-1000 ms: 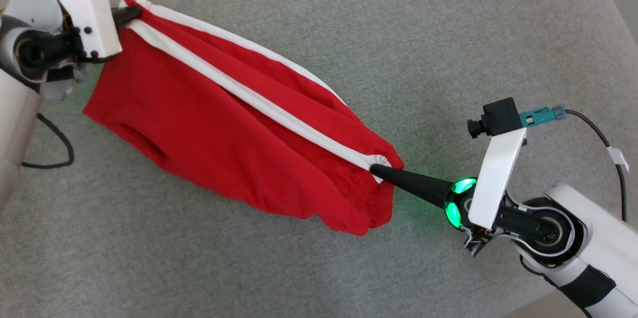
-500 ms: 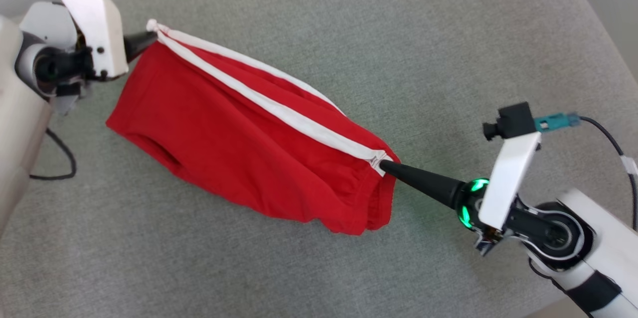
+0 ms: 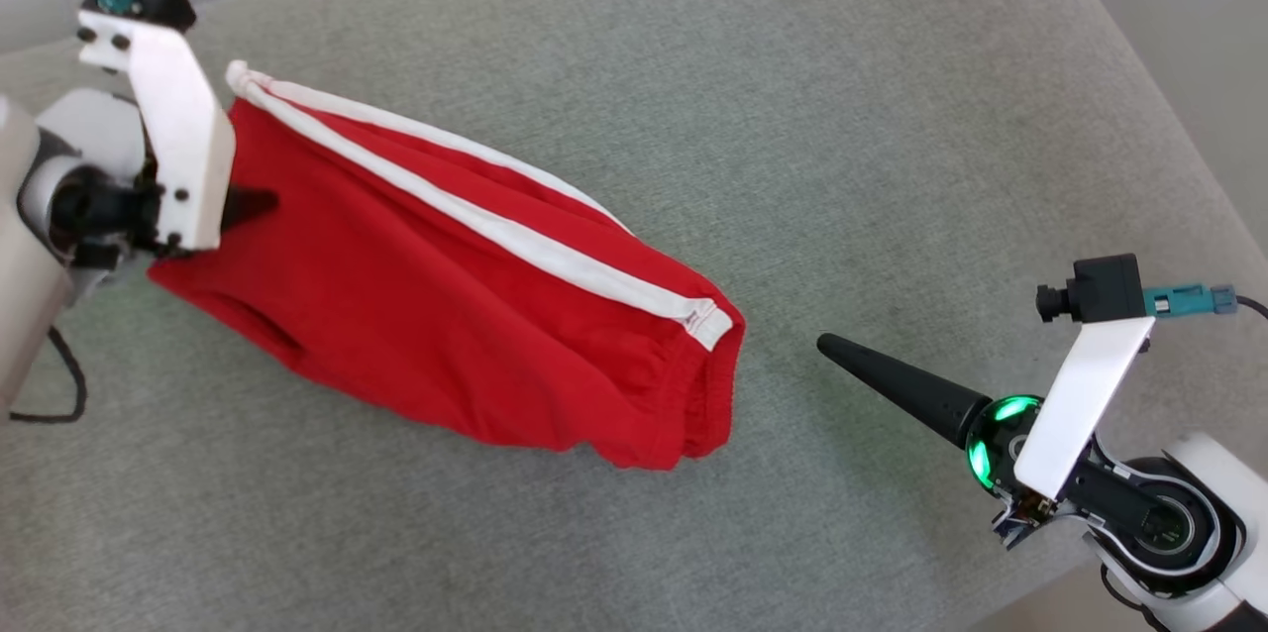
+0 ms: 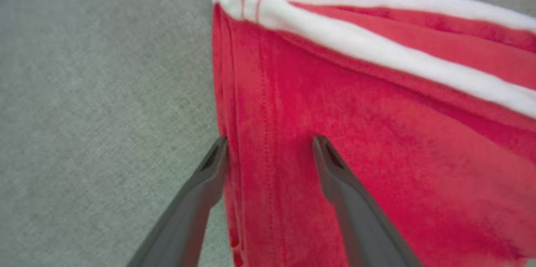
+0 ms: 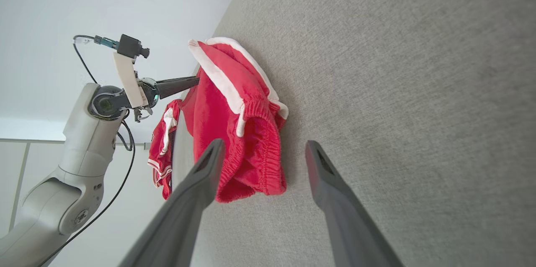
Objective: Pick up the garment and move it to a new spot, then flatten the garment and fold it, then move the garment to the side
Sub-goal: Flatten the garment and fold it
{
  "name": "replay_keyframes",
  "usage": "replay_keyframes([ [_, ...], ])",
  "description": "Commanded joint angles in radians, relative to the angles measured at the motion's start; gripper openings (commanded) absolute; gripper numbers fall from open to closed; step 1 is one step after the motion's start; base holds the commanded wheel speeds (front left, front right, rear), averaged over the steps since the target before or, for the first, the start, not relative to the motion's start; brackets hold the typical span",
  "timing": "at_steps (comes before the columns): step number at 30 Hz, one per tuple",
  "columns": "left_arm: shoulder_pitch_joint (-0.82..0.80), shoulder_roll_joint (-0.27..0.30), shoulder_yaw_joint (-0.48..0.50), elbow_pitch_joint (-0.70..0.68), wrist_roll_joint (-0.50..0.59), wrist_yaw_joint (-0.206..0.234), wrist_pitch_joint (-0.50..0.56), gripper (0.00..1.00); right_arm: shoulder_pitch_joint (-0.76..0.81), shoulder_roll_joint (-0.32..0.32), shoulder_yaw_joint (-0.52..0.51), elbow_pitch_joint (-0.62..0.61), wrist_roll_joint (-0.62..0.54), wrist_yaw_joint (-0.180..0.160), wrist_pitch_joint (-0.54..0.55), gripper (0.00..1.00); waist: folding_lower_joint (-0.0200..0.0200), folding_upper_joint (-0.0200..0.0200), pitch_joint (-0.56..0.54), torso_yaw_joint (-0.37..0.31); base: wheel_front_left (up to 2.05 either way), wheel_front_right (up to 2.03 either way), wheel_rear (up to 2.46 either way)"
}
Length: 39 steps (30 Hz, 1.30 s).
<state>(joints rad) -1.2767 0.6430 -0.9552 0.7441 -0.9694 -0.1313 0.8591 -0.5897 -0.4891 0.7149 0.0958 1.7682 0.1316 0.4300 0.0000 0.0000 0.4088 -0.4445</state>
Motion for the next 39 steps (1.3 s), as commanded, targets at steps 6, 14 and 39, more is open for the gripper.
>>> replay_keyframes([
  [6, 0.014, 0.044, -0.052, 0.004, -0.013, 0.002, 0.090, 1.00, 0.061, -0.001, -0.037, -0.023, -0.014, -0.002, -0.012, 1.00, 0.0000, 0.0000, 0.017, -0.028, 0.00, 0.00, 0.00],
  [14, 0.041, 0.032, -0.048, 0.010, -0.054, 0.002, 0.095, 0.00, 0.096, 0.010, -0.068, -0.016, -0.034, -0.002, -0.005, 1.00, 0.0000, 0.0000, 0.006, -0.005, 0.00, 0.00, 0.00],
  [39, 0.271, 0.097, -0.062, -0.297, -0.223, 0.022, 0.116, 0.00, 0.290, -0.042, -0.101, 0.043, -0.023, -0.002, 0.014, 1.00, 0.0000, 0.0000, -0.326, 0.291, 0.00, 0.00, 0.00],
])
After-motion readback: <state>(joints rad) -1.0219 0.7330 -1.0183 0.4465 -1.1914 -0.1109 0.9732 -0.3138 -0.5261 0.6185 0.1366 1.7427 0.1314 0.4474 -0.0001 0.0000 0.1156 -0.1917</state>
